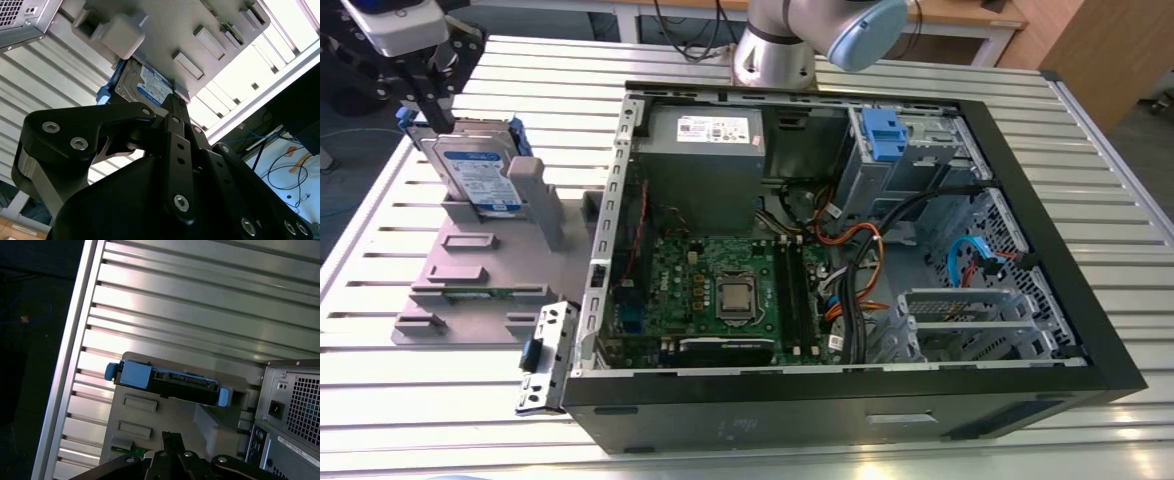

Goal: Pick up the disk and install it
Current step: 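Pick up the disk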

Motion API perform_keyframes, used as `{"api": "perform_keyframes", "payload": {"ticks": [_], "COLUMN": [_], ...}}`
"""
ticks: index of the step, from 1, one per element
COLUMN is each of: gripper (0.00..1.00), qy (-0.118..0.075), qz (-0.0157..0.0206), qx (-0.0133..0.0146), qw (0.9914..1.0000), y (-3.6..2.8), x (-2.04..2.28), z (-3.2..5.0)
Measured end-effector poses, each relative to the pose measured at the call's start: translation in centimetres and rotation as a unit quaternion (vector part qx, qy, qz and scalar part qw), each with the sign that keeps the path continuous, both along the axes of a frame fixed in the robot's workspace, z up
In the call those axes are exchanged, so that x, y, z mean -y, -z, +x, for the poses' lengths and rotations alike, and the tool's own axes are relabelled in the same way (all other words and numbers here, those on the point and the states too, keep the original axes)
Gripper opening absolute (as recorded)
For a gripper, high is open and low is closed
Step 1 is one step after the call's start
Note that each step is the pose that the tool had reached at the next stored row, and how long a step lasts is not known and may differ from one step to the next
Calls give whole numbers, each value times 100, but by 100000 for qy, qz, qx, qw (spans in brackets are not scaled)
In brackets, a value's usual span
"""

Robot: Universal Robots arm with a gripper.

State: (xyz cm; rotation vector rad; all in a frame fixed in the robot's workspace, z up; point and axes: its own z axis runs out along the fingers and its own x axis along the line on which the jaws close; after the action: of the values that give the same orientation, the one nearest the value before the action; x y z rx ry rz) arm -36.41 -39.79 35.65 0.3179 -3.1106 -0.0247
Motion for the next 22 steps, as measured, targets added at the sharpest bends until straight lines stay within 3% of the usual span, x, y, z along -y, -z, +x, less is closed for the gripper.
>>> {"api": "perform_keyframes", "payload": {"ticks": [22], "gripper": [11], "qy": [-1897], "qz": [-2], "qx": [-1], "qw": [99982], "y": [0], "x": [0], "z": [0]}}
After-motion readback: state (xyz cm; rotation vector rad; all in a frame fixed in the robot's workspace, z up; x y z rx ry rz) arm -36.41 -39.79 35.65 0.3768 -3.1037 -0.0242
